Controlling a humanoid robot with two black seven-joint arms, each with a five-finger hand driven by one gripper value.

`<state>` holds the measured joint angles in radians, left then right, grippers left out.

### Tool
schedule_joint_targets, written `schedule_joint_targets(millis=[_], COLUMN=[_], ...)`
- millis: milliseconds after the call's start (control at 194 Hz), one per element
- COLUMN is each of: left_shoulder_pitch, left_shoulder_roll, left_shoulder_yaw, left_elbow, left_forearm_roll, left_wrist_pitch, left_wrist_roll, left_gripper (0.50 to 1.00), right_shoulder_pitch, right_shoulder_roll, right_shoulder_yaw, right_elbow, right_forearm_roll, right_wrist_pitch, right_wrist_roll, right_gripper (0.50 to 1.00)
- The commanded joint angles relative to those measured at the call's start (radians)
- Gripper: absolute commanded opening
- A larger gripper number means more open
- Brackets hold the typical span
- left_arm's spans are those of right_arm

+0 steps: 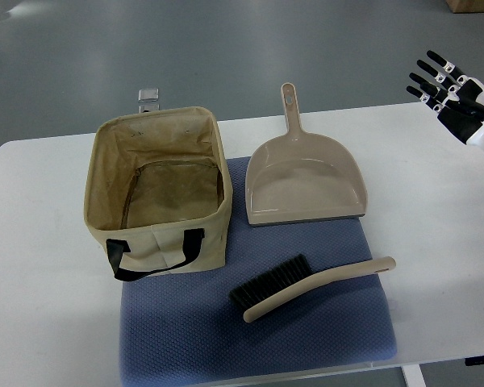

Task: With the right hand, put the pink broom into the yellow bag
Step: 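Lower the right hand to the beige brush handle and grasp it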

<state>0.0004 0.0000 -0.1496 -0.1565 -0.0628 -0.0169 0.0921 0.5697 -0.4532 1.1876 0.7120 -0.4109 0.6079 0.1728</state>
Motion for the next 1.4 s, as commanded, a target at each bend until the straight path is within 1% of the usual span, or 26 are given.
schedule_joint_targets(millis=[0, 124, 191, 202, 238, 279, 346, 439, 496, 563, 656, 667, 744, 873, 987, 1127, 1183, 1204, 1302, 1354, 1395], left_shoulder_pitch=[0.001, 0.000, 0.000, 0.000, 0.001, 0.000, 0.000, 0.000, 0.000, 0.000, 0.000, 0.000, 0.000, 0.000, 0.001, 0.000, 0.000, 0.000, 0.001, 0.000, 0.000], left_shoulder_roll=[0.000, 0.000, 0.000, 0.000, 0.000, 0.000, 0.000, 0.000, 0.000, 0.000, 0.000, 0.000, 0.000, 0.000, 0.000, 0.000, 0.000, 0.000, 0.000, 0.000, 0.000], left_shoulder_yaw=[-0.001, -0.001, 0.001, 0.001, -0.001, -0.001, -0.001, -0.001, -0.001, -0.001, -0.001, -0.001, 0.001, 0.001, -0.001, 0.001, -0.001, -0.001, -0.001, -0.001, 0.001], left_elbow=[0.000, 0.000, 0.000, 0.000, 0.000, 0.000, 0.000, 0.000, 0.000, 0.000, 0.000, 0.000, 0.000, 0.000, 0.000, 0.000, 0.000, 0.000, 0.000, 0.000, 0.000], left_forearm_roll=[0.000, 0.000, 0.000, 0.000, 0.000, 0.000, 0.000, 0.000, 0.000, 0.000, 0.000, 0.000, 0.000, 0.000, 0.000, 0.000, 0.000, 0.000, 0.000, 0.000, 0.000], left_wrist_pitch=[0.000, 0.000, 0.000, 0.000, 0.000, 0.000, 0.000, 0.000, 0.000, 0.000, 0.000, 0.000, 0.000, 0.000, 0.000, 0.000, 0.000, 0.000, 0.000, 0.000, 0.000], left_wrist_roll=[0.000, 0.000, 0.000, 0.000, 0.000, 0.000, 0.000, 0.000, 0.000, 0.000, 0.000, 0.000, 0.000, 0.000, 0.000, 0.000, 0.000, 0.000, 0.000, 0.000, 0.000], left_gripper=[1.000, 1.000, 1.000, 1.000, 1.000, 1.000, 1.000, 1.000, 1.000, 1.000, 1.000, 1.000, 1.000, 1.000, 1.000, 1.000, 1.000, 1.000, 1.000, 1.000, 1.000], right_shoulder_pitch=[0.007, 0.032, 0.045, 0.045, 0.048, 0.048, 0.048, 0.047, 0.047, 0.047, 0.048, 0.048, 0.047, 0.048, 0.048, 0.048, 0.048, 0.048, 0.048, 0.050, 0.050], right_shoulder_roll=[-0.053, -0.125, -0.180, -0.180, -0.209, -0.228, -0.240, -0.252, -0.257, -0.271, -0.289, -0.289, -0.294, -0.325, -0.325, -0.331, -0.341, -0.341, -0.344, -0.349, -0.355], right_shoulder_yaw=[-0.077, -0.183, -0.264, -0.264, -0.301, -0.327, -0.347, -0.353, -0.375, -0.416, -0.474, -0.474, -0.529, -0.618, -0.660, -0.746, -0.793, -0.799, -0.855, -0.869, -0.870], right_elbow=[0.023, 0.122, 0.194, 0.195, 0.234, 0.279, 0.345, 0.422, 0.472, 0.541, 0.635, 0.635, 0.693, 0.754, 0.774, 0.781, 0.784, 0.784, 0.782, 0.781, 0.781], right_forearm_roll=[-0.028, -0.114, -0.204, -0.204, -0.258, -0.316, -0.416, -0.559, -0.637, -0.730, -0.848, -0.849, -0.953, -1.052, -1.131, -1.218, -1.249, -1.253, -1.295, -1.309, -1.313], right_wrist_pitch=[0.003, 0.003, 0.003, 0.003, 0.003, 0.003, 0.003, 0.003, -0.025, -0.086, -0.172, -0.172, -0.241, -0.307, -0.352, -0.459, -0.511, -0.519, -0.585, -0.602, -0.608], right_wrist_roll=[0.047, 0.128, 0.189, 0.189, 0.227, 0.255, 0.278, 0.290, 0.304, 0.323, 0.326, 0.326, 0.326, 0.324, 0.318, 0.313, 0.294, 0.290, 0.263, 0.251, 0.248], right_gripper=[0.928, 0.928, 0.928, 0.928, 0.926, 0.926, 0.926, 0.924, 0.924, 0.924, 0.924, 0.924, 0.924, 0.924, 0.921, 0.917, 0.913, 0.913, 0.891, 0.870, 0.864])
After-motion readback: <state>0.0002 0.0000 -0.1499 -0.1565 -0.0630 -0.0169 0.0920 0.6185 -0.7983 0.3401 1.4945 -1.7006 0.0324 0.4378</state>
